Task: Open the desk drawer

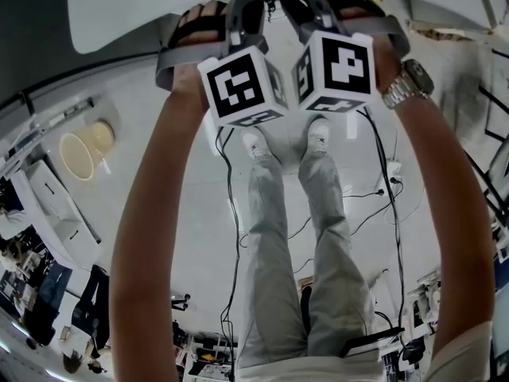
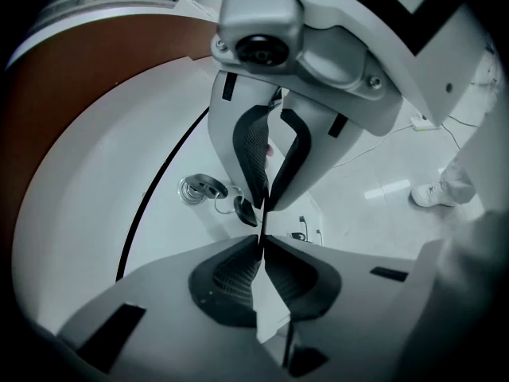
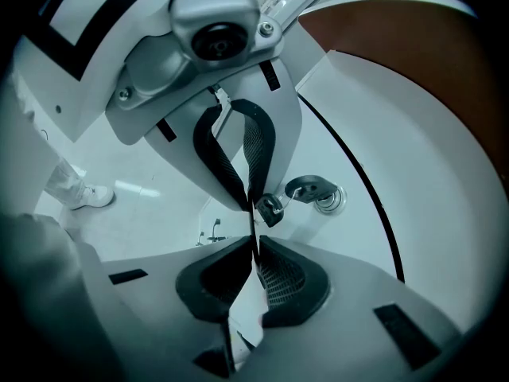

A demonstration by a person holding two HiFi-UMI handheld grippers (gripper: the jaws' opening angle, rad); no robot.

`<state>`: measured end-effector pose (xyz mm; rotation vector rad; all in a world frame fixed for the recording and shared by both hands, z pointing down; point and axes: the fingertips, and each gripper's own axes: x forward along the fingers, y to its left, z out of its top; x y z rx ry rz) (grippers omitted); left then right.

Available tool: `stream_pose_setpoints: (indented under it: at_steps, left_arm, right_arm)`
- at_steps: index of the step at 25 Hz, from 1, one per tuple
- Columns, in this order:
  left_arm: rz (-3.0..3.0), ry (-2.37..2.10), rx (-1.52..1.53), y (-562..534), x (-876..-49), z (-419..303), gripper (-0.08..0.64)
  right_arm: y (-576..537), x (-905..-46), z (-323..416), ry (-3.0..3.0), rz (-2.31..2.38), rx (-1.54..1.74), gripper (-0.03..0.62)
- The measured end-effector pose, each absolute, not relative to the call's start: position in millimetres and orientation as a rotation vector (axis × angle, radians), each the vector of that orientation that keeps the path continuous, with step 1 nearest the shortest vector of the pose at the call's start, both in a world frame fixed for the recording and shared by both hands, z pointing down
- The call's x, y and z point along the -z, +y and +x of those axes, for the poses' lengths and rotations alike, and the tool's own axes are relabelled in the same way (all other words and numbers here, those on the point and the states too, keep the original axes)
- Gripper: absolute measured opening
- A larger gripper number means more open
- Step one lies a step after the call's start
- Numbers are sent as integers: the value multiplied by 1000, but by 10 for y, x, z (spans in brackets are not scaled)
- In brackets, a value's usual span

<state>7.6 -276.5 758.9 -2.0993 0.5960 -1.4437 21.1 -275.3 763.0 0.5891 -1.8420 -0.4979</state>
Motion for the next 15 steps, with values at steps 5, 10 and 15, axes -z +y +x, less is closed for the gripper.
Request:
stream_pose_setpoints:
  at_steps: [5,10,15]
  left_arm:
    - [-2111,612,1446,-2681,-7600,79,31]
    - [-2113,594,1430,-2572,-7592,97,31]
    - [-2106,562,1425,-2497,-7594,95,31]
  right_arm:
    - [-2664,-7649,227,-1837,582,479,44]
    - [-2561,-7641,231,-1843,576,481,44]
    - [-2484,-7645,224,-1852,567,471,44]
